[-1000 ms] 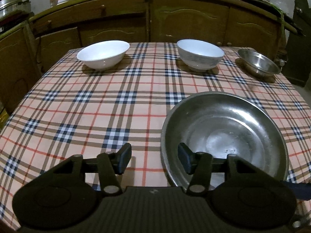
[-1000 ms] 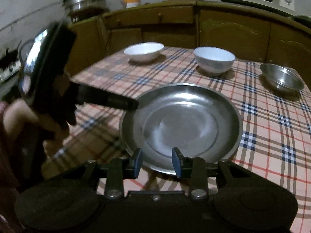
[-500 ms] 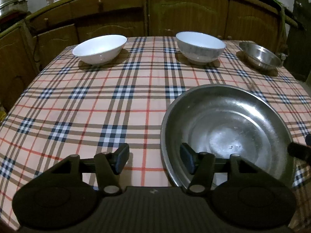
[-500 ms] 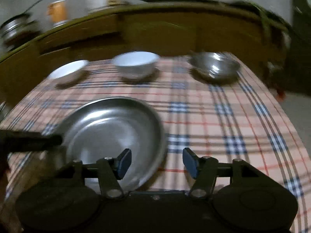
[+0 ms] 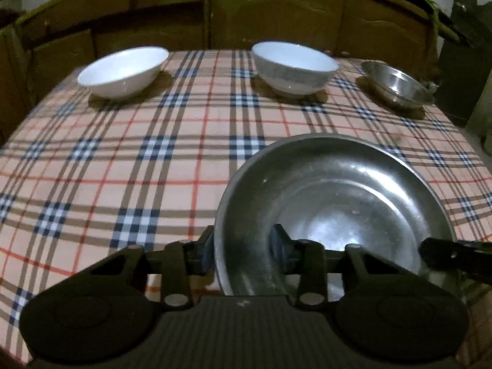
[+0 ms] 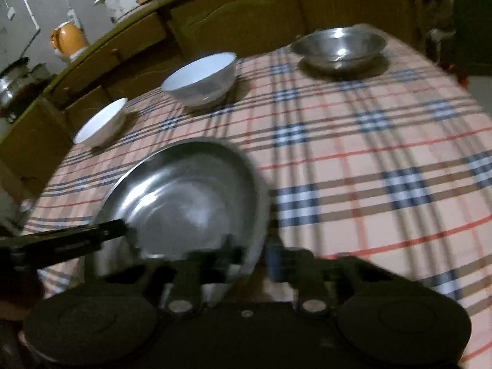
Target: Organize plates and bowls
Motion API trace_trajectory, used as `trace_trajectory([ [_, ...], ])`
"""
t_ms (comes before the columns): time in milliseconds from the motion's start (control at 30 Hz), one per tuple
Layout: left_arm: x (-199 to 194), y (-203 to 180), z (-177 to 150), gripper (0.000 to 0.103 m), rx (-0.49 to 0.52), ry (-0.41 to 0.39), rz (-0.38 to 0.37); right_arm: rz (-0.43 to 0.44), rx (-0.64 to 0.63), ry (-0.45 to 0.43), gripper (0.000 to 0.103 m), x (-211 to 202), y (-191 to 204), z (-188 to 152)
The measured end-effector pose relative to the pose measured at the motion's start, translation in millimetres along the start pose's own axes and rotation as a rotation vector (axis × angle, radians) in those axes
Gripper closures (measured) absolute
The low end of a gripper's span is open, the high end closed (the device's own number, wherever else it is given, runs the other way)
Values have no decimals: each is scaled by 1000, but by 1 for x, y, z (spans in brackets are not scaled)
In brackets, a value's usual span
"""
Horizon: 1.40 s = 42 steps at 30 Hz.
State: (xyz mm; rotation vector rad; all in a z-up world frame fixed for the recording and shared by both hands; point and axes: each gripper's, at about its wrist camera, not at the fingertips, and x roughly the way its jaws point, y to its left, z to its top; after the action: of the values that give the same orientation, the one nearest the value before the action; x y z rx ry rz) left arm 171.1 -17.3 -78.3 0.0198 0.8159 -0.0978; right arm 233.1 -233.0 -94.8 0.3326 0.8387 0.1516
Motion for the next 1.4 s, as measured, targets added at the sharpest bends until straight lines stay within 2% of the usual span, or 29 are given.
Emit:
trace_trajectory([
  [200,-7,3,0,68,-19,2,-10,-14,-10,-11,78,-8,6,-4],
  [333,-15,2,4,75,-6,-17,8,-20,-30,-36,78,-18,11,-1],
  [467,-24,6,7,75,-14,-39,-1,-12,-39,-61,78,-27,15,4],
  [800,-52,13,15,76,-13,-108,33,17,-72,-105,78,-47,35,7],
  [1400,-81,65,12,76,-74,-148,105,73,-163,-109,78,-50,97,2],
])
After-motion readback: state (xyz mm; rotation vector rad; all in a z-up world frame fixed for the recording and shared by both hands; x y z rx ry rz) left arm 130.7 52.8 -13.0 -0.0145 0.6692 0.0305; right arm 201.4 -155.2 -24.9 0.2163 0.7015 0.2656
